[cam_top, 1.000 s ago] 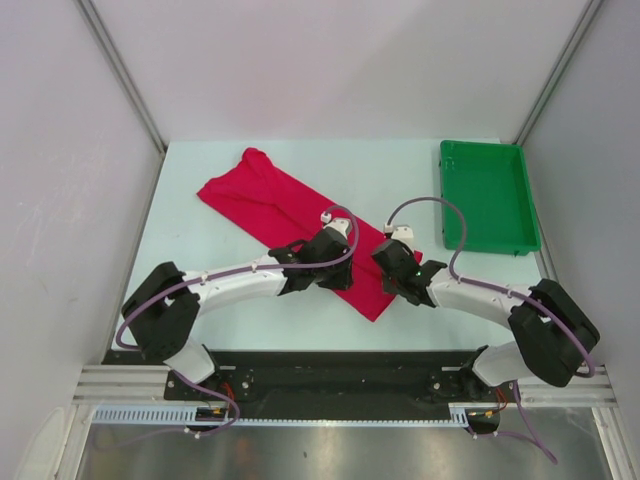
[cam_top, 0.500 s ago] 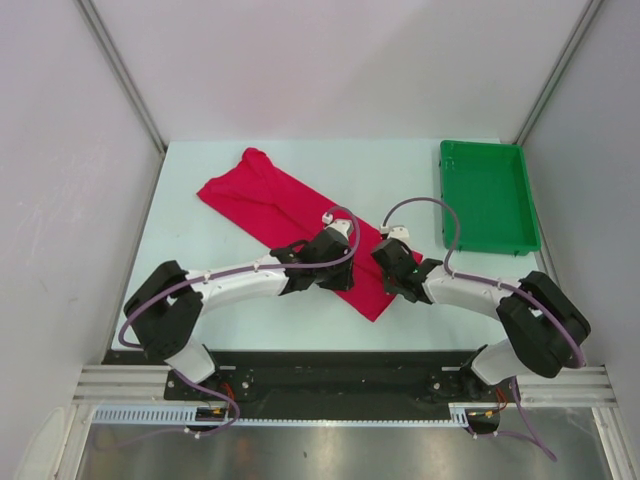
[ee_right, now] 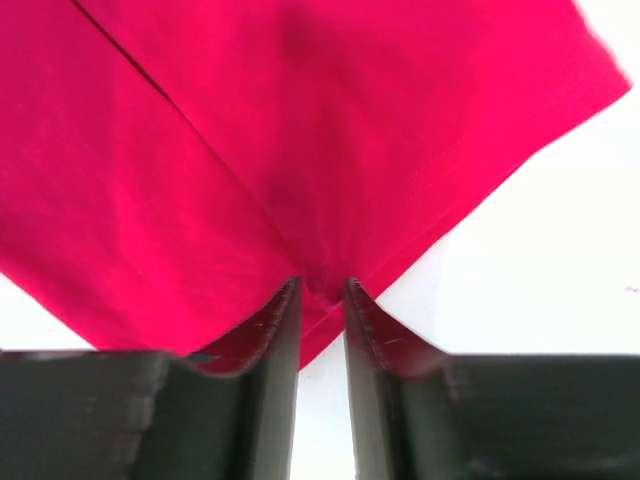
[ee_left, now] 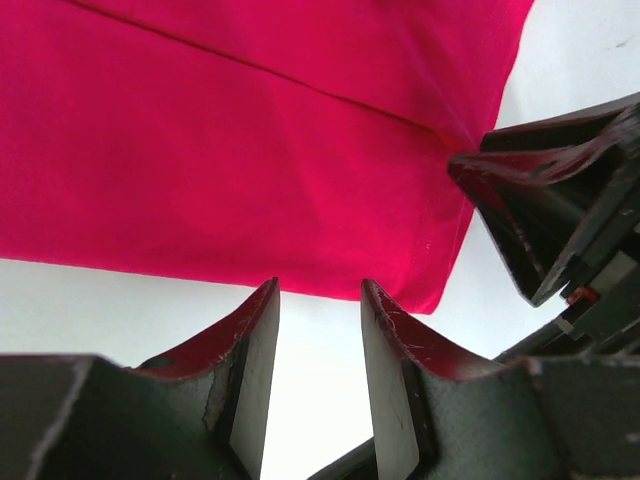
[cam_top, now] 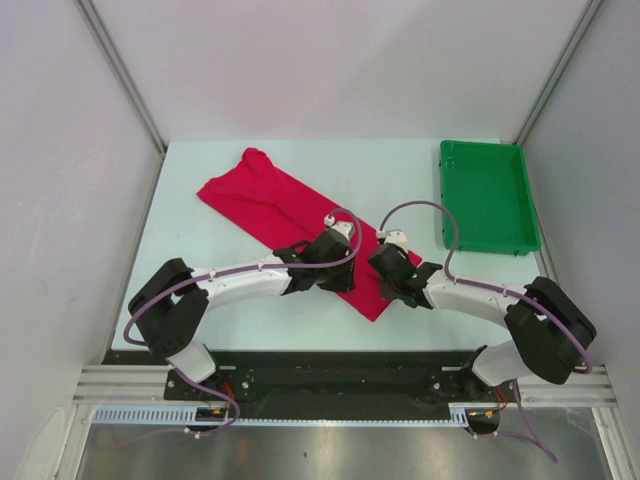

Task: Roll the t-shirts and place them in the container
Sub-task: Roll the T-shirt to the center of the board.

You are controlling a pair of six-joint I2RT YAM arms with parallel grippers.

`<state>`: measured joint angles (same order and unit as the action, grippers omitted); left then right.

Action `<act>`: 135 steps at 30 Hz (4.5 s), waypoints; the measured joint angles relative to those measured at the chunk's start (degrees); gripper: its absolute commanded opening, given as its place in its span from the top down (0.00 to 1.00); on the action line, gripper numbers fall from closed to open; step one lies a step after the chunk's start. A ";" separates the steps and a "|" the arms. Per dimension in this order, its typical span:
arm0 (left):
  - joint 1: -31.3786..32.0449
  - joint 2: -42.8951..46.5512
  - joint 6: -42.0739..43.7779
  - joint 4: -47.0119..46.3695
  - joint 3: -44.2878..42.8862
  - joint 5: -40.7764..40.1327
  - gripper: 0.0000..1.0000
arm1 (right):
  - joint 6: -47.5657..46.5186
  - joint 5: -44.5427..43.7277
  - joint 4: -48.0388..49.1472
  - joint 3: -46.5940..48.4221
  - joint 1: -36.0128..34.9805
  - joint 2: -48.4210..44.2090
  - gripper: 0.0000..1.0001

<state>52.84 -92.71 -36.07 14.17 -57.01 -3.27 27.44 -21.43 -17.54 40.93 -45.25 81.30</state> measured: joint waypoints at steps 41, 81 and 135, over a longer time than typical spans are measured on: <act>16.79 -19.71 12.33 8.22 -17.70 -9.01 0.50 | 11.58 25.73 19.32 -3.56 35.50 5.16 0.59; 8.74 -10.54 10.14 2.27 -9.11 7.61 1.00 | 5.64 11.41 1.05 5.55 26.45 1.05 0.89; -4.15 3.63 8.74 2.69 -1.62 5.20 0.53 | 5.84 13.44 3.82 17.40 22.62 6.95 0.67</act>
<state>48.69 -89.08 -27.33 16.86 -58.63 1.93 33.28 -7.99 -13.72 58.33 -22.63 88.25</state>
